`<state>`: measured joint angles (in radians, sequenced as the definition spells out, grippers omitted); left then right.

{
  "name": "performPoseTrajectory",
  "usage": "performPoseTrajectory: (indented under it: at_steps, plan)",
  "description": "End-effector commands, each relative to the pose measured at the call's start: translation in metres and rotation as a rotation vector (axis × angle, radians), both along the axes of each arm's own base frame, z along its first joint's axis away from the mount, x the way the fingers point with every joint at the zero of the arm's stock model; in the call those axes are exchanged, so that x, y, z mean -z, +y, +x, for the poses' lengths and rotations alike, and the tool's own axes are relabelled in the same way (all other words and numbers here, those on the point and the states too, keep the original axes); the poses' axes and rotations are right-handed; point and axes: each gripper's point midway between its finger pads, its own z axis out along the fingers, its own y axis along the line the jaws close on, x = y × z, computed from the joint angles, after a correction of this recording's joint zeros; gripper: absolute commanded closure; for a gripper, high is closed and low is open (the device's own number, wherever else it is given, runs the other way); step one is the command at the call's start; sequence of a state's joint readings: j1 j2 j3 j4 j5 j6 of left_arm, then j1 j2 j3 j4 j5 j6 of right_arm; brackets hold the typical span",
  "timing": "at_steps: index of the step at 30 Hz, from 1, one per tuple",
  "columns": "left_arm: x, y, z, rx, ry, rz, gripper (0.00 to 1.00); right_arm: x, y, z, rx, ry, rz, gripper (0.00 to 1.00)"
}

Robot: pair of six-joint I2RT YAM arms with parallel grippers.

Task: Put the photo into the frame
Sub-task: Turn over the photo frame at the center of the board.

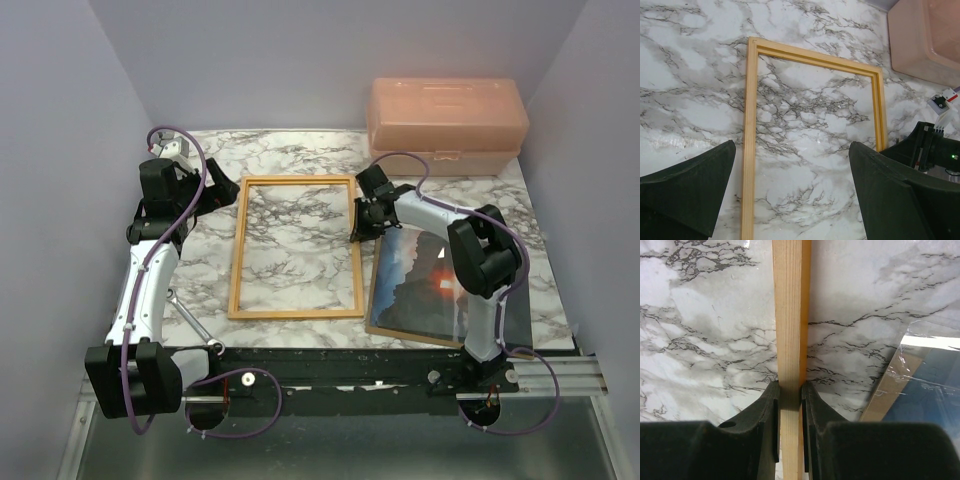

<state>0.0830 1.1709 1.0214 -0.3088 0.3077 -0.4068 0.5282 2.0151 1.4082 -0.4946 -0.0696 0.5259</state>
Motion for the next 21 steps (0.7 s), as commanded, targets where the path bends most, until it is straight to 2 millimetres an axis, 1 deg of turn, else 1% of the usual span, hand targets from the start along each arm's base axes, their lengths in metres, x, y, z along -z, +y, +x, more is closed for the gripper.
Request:
performPoseTrajectory:
  at_steps: [1, 7, 9, 11, 13, 15, 17, 21]
  plan:
    - [-0.004, -0.001, -0.002, 0.015, -0.017, 0.012, 0.02, 0.0, 0.0, -0.014, -0.006, 0.043, 0.035, 0.83]
    - [-0.004, 0.0, -0.003, 0.013, -0.017, 0.017, 0.01, -0.003, 0.009, -0.015, -0.021, 0.044, 0.078, 0.83]
    - [-0.004, 0.0, -0.002, 0.014, -0.017, 0.016, 0.02, -0.005, 0.013, -0.017, -0.035, 0.047, 0.098, 0.81]
    - [-0.004, 0.0, -0.002, 0.014, -0.017, 0.018, 0.02, -0.008, 0.016, -0.018, -0.04, 0.05, 0.115, 0.68]
    - [-0.004, 0.0, -0.003, 0.014, -0.016, 0.018, 0.02, -0.012, 0.018, -0.02, -0.045, 0.049, 0.131, 0.59]
    - [-0.004, 0.0, -0.003, 0.015, -0.016, 0.017, 0.02, -0.017, 0.02, -0.022, -0.047, 0.049, 0.147, 0.54]
    - [-0.004, 0.0, -0.002, 0.015, -0.017, 0.017, 0.02, -0.021, 0.021, -0.024, -0.049, 0.052, 0.165, 0.51]
    - [-0.005, -0.001, -0.003, 0.016, -0.017, 0.017, 0.02, -0.024, 0.027, -0.03, -0.055, 0.066, 0.208, 0.51]
